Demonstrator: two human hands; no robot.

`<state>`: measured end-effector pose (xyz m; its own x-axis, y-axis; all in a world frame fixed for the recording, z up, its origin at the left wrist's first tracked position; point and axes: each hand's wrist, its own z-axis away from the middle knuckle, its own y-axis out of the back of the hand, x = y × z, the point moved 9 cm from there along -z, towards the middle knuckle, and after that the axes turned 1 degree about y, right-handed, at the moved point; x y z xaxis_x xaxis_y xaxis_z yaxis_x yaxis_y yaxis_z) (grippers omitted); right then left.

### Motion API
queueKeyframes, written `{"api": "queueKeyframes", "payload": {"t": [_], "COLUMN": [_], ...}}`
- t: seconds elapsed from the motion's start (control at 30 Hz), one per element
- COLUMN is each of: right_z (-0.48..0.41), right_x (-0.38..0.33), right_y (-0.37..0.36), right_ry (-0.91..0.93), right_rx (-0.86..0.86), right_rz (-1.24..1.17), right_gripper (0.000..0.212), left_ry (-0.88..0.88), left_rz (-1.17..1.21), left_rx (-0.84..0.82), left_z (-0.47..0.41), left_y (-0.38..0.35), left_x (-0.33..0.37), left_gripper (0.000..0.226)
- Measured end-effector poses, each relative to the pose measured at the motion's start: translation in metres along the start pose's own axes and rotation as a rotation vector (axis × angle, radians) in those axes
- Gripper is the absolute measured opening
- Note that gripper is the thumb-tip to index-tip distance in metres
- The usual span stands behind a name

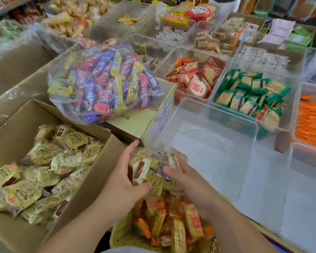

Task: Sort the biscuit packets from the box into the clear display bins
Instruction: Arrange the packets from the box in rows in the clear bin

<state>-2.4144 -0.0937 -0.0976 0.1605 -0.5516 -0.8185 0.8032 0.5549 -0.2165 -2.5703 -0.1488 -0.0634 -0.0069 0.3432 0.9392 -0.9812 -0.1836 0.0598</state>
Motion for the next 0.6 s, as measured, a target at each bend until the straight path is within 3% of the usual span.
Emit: {"api": "queueKeyframes", "payload": {"t": [0.2,0.37,0.5,0.6], "right_z": [-0.028,-0.089,-0.139,-0.166], "right_x": [-0.010,-0.017,-0.006,0.008], "right_y": [0.060,0.125,0.144,0.141], "right_ry": [0.009,-0.028,-0.068,-0.085], "right_rx": [0.114,0.308,0.328,0.289], "right_rz": [0.007,0.225,0.404,0.544], "right_gripper": [0.041,0.050,0.066,0.064], "left_ry": [0.129,0.196,0.203,0.214], "left_rz": [0.211,0.303,0.326,0.372], "left_rx": [0.195,0.285,0.232,0.249], "left_z": [-0.024,-0.034,-0.033,-0.029], "left_y": [0.022,0.033,0.035,0.040], "left_x": [-0.032,-0.047,-0.053,-0.059], "left_gripper": [0.094,0.083,0.081,0.083]}}
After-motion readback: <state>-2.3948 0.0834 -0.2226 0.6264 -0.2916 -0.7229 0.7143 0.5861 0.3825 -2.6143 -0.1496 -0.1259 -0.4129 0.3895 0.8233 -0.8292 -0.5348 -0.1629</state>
